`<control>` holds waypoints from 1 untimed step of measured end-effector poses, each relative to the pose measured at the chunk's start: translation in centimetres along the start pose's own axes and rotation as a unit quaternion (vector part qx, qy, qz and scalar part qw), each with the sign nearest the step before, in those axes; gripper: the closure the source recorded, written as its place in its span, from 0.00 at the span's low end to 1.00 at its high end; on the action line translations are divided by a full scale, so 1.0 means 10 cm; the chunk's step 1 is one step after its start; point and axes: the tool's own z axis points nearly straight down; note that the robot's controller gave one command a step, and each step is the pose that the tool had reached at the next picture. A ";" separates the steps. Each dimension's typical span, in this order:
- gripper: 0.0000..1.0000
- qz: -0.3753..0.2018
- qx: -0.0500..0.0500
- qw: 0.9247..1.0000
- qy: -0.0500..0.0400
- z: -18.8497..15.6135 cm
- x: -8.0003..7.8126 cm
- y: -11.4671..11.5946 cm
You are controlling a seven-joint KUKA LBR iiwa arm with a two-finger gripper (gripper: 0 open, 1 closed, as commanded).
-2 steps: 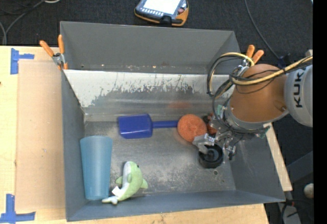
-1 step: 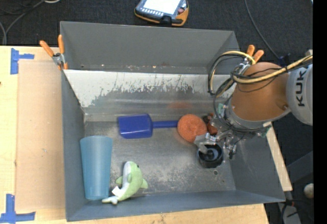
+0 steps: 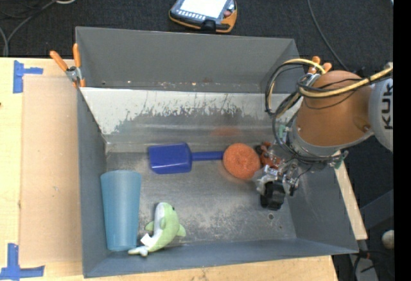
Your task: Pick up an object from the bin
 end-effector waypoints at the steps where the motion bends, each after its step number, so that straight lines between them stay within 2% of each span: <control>1: 1.00 0.001 0.003 1.000 -0.001 -0.33 0.00 -0.01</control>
Offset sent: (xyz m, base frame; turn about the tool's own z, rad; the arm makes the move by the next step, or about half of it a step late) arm 0.0010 -0.0007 0.0818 0.0020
